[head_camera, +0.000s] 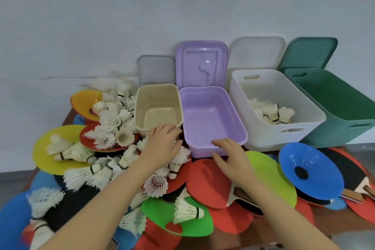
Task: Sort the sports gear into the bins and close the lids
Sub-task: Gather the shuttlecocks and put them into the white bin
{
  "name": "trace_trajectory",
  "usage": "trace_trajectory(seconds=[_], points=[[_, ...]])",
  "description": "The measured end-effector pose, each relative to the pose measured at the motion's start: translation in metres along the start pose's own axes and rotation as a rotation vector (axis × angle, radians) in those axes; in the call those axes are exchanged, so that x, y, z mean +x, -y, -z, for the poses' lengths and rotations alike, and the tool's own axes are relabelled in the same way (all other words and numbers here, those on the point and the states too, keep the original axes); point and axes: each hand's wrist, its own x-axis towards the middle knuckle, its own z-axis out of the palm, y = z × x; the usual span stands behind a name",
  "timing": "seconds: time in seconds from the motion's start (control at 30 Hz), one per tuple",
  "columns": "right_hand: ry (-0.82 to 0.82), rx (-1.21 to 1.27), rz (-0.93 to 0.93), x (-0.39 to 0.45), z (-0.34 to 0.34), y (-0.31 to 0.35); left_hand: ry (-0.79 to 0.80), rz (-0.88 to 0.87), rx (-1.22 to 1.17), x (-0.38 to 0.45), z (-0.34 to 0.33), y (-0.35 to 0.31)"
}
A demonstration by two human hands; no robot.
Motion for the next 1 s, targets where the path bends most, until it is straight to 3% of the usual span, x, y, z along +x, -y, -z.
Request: trace_trajectory(seconds=[0.17,0.37,0.53,0.7,0.83,1.0], points=[[0.143,0.059,-0.039,-0.033,-0.044,0.030,0.083,0.059,-0.030,-0.058,-0.003,0.034],[0.420,0.021,-0.245,-0.071,-0.073,0.041,0.150,0.063,-0.032,-0.102,-0.017,0.044],[0.443,-0.112,-0.210,-0.086,-0.084,0.041,0.126,0.025,-0.021,-0.119,-0.030,0.040],[0.479,-0.306,-0.135,-0.089,-0.092,0.044,0.201,0.053,-0.011,-0.124,-0.036,0.034],[0.437,-0.271,-0.155,-0.093,-0.094,0.043,0.219,0.047,0.017,-0.118,-0.039,0.033],[0.462,-0.286,-0.138,-0.100,-0.094,0.040,0.115,0.013,-0.097,-0.118,-0.043,0.035]])
